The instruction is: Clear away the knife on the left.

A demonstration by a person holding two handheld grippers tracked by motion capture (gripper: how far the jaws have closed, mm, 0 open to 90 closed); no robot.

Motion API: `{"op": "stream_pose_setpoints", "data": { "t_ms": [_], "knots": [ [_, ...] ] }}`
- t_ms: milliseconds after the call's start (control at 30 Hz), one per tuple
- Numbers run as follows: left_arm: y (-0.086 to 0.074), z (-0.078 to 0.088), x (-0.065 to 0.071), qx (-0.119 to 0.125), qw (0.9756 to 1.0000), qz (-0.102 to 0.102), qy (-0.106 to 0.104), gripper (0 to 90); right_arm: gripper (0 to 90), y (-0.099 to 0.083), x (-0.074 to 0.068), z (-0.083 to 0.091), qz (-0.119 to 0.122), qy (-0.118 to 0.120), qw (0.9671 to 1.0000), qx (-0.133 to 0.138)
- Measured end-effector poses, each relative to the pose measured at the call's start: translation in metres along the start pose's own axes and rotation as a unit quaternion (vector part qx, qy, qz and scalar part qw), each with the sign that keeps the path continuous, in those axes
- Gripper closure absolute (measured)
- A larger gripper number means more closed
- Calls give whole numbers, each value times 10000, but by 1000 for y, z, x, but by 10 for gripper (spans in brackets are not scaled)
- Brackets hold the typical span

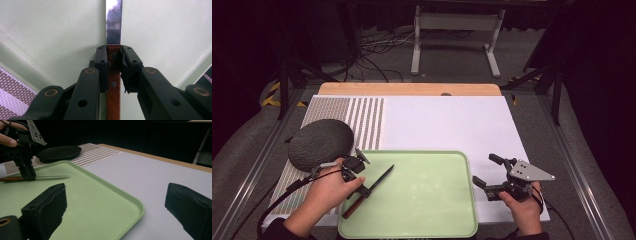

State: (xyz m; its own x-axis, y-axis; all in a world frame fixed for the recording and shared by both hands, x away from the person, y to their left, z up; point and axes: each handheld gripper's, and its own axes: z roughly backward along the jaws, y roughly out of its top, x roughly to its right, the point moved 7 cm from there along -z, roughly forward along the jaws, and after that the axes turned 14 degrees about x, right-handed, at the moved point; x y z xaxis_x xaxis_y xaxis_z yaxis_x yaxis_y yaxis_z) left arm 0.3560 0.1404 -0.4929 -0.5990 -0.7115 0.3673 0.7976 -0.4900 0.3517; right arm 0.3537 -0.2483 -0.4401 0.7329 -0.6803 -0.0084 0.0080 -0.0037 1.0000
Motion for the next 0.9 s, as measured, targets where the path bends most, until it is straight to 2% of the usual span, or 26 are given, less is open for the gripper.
{"op": "stream_pose_setpoints", "data": {
  "t_ms": [33,67,100,167,200,233,267,333,400,467,567,600,633,667,700,733,767,800,833,867,900],
  "knots": [
    [0,0,0,18,10000,-18,9,726,50,0,0,0,5,-3,10000,-3],
    [0,0,1,49,10000,-12,12,726,50,0,0,0,5,-3,10000,-3],
    [0,1,2,48,10000,-26,39,673,50,0,0,0,8,0,10000,0],
    [-2,2,3,42,9999,-149,77,501,51,0,0,0,13,4,10000,-8],
    [-2,2,3,42,9999,-149,77,470,51,0,0,0,13,4,10000,-8],
    [-2,5,4,113,9991,-390,126,431,50,0,0,0,18,3,10000,-7],
    [-2,5,4,113,9991,-390,126,395,50,0,0,0,18,3,10000,-7],
    [0,7,6,266,9973,-678,117,369,50,-1,0,-1,17,7,10000,-10],
    [2,7,6,385,9926,-1123,247,350,50,-1,0,-1,17,15,10000,-10],
    [4,6,6,541,9863,-1528,307,339,50,-1,-1,-1,18,17,10000,-8],
    [8,6,11,811,9745,-2085,199,370,50,-1,-1,-2,12,12,10000,-26],
    [9,6,12,878,9723,-2162,134,404,50,-2,-1,-2,1,17,10000,-24],
    [11,6,14,1004,9660,-2383,26,447,50,-2,-1,-2,-6,22,10000,-24],
    [11,6,14,1004,9660,-2383,26,484,50,-2,-1,-2,-6,22,10000,-24],
    [12,5,14,1025,9615,-2551,8,484,49,-2,-1,-2,-7,20,10000,-24],
    [12,5,14,961,9597,-2643,24,628,50,-2,0,-2,1,13,10000,-30],
    [12,3,15,953,9554,-2795,-39,677,50,-1,0,-2,-9,25,10000,-15],
    [12,3,15,953,9554,-2795,-39,747,50,-1,0,-1,-8,18,10000,-19],
    [13,0,17,992,9534,-2843,-174,799,50,-1,0,-1,-7,3,10000,-21],
    [13,0,17,992,9534,-2843,-174,849,50,-1,1,-1,-11,5,10000,-10],
    [13,-2,19,1027,9519,-2878,-236,898,50,-1,1,-1,-14,5,10000,-4]
  ]
}}
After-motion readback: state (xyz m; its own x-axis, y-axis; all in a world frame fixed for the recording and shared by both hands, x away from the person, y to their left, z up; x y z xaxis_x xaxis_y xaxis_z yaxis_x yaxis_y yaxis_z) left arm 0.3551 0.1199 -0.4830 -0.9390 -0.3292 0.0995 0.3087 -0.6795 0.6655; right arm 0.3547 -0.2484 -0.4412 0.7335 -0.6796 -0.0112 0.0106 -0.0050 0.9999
